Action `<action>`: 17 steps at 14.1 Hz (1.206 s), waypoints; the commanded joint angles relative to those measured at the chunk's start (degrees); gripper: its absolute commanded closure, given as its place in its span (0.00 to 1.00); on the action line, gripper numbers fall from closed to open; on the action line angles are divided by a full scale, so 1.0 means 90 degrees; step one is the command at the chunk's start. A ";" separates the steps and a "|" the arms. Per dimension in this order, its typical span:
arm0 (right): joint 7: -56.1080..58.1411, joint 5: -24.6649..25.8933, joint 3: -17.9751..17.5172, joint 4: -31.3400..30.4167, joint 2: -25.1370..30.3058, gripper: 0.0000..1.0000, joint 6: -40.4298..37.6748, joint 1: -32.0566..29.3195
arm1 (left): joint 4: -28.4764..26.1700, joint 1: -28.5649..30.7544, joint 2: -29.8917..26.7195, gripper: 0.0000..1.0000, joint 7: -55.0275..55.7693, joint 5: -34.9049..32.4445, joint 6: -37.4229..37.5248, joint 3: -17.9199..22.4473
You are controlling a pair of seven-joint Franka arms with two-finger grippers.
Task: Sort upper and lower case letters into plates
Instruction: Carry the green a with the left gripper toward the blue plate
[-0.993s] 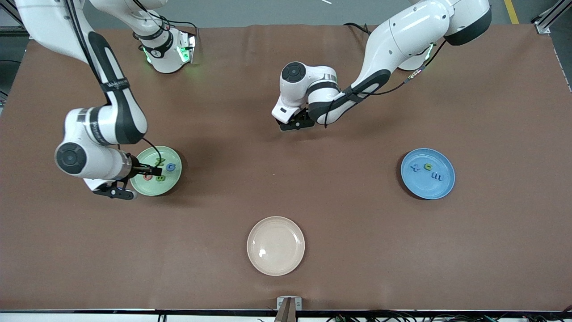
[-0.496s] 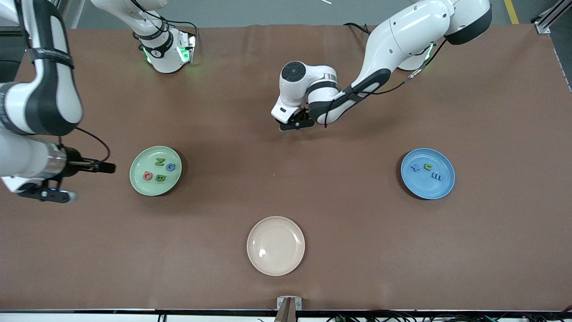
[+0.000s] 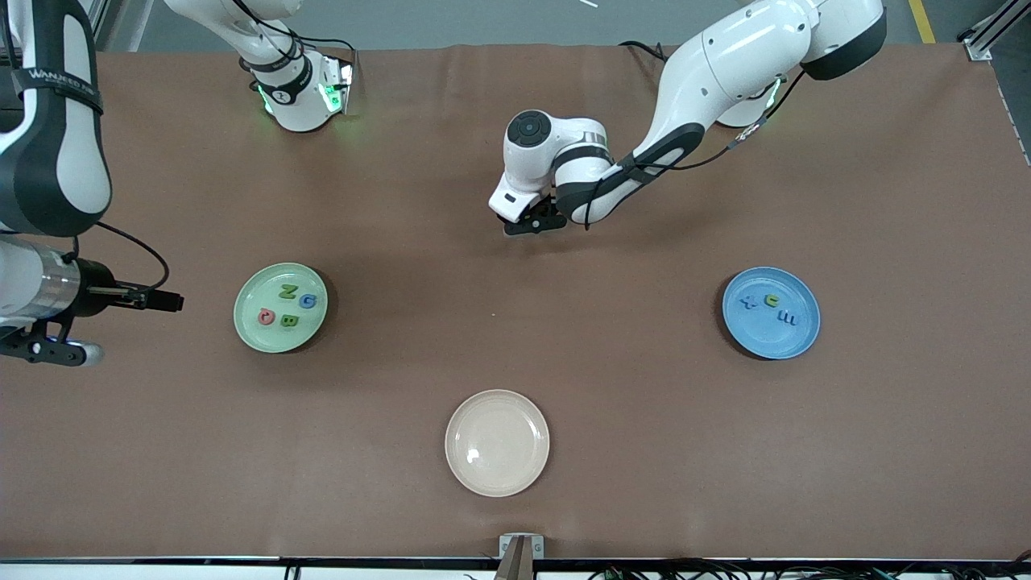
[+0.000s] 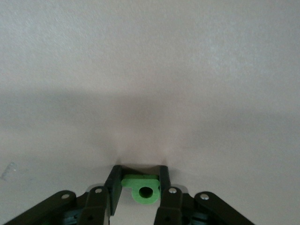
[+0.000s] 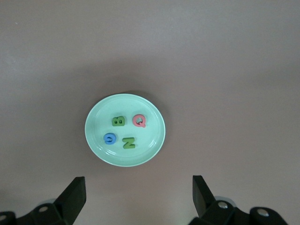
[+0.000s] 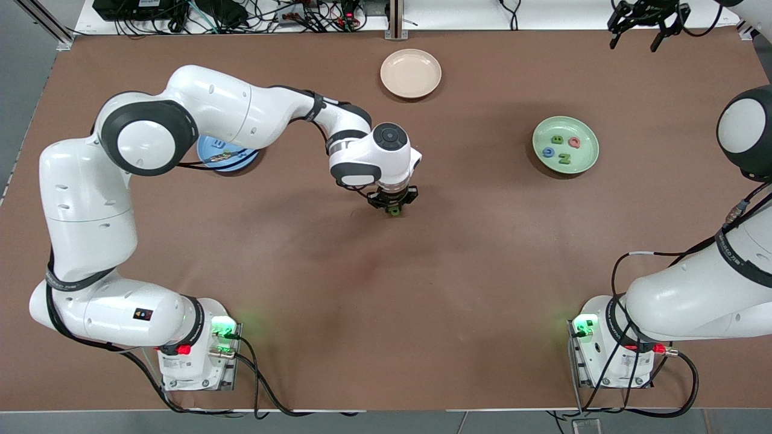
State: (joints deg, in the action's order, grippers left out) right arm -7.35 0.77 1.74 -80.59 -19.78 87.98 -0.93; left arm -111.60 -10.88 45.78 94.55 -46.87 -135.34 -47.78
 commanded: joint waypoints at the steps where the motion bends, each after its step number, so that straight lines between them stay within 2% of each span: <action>1: 0.0035 0.0246 -0.0056 0.0555 -0.0058 0.00 -0.0468 0.0006 | -0.0041 0.0298 -0.0526 0.85 0.0130 -0.0007 0.0533 -0.0372; 6: 0.0045 0.0236 -0.0076 0.0576 -0.0038 0.00 -0.0624 -0.0004 | -0.0109 0.2181 -0.0517 0.85 -0.0855 0.0003 0.1559 -0.2003; 11: 0.0055 0.0052 -0.0105 0.0489 0.0264 0.00 -0.0733 -0.0013 | -0.0129 0.3851 -0.0478 0.86 -0.2532 0.0315 0.2438 -0.3087; 14: 0.0055 -0.0281 -0.0086 -0.0134 0.0897 0.00 -0.0431 -0.0023 | -0.0168 0.5033 -0.0468 0.86 -0.3851 0.0394 0.3462 -0.3791; 17: 0.0055 -0.0291 -0.0086 -0.1092 0.1562 0.00 0.0116 -0.0033 | -0.0158 0.6097 -0.0468 0.86 -0.4877 0.0384 0.3768 -0.4056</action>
State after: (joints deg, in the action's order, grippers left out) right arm -7.33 -1.07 1.19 -81.25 -12.16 85.25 -0.82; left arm -112.14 38.45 42.10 55.98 -44.38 -102.37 -82.37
